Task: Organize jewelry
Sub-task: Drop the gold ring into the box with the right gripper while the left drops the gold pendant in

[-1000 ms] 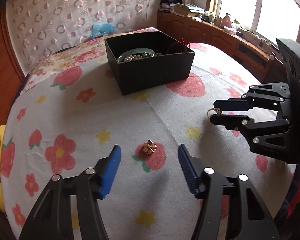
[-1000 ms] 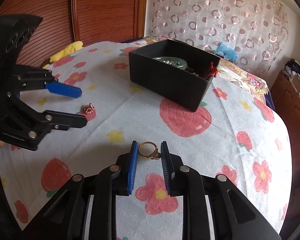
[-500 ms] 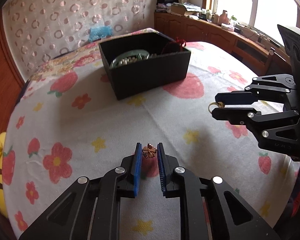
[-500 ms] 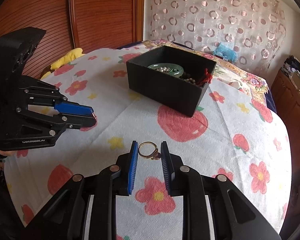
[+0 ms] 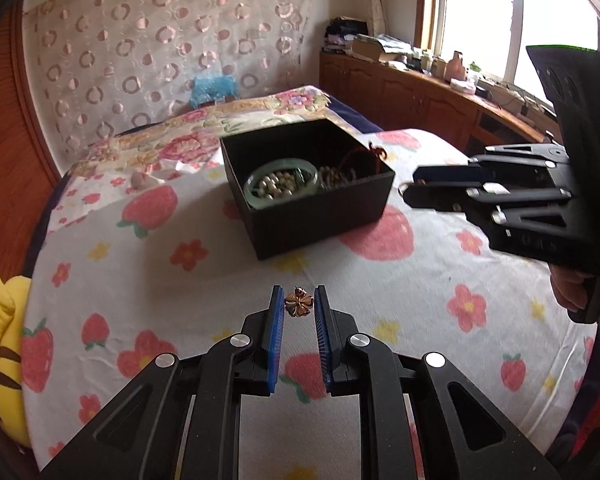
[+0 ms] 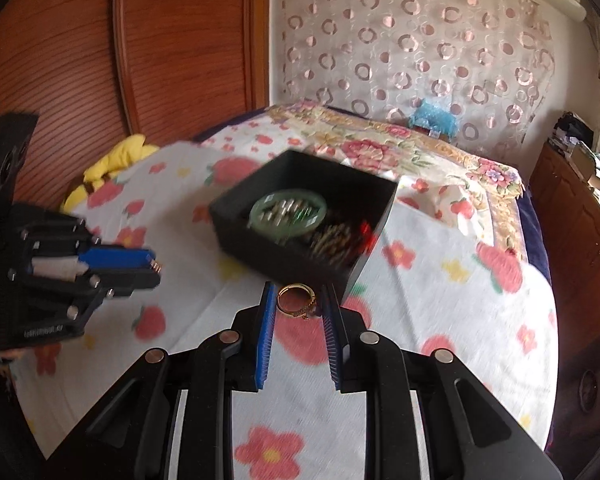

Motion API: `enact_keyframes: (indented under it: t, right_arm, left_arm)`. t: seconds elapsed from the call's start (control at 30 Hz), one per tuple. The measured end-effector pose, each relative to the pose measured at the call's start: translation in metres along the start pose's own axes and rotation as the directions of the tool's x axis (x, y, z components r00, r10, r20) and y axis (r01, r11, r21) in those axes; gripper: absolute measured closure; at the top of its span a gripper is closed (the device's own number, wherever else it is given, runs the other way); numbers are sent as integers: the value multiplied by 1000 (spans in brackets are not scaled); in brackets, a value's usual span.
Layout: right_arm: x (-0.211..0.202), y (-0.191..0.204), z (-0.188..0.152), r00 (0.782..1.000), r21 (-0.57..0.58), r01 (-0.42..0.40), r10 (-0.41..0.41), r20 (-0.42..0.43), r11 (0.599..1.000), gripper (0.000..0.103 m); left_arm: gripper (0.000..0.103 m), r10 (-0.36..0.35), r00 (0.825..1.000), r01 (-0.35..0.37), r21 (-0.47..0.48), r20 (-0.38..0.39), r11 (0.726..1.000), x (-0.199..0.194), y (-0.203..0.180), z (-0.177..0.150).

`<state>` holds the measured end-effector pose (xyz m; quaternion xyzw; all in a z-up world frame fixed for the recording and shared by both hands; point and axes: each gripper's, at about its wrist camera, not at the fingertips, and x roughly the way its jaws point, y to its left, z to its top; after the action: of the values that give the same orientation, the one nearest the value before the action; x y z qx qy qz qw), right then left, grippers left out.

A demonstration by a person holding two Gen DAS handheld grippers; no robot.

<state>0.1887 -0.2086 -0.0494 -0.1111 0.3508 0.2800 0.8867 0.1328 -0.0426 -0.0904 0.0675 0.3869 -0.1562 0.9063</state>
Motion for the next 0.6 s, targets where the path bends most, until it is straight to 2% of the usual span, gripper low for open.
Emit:
enact_keyframes:
  t: [0.37, 0.6]
  right_arm:
    - [26, -22, 40, 1000, 59, -3, 2, 12, 998, 77]
    - [32, -29, 37, 999, 102, -26, 24, 23, 994, 75]
  left_arm:
    - [89, 8, 999, -8, -3, 32, 1000, -4, 7, 21]
    - [89, 15, 999, -15, -4, 44, 1000, -3, 10, 33]
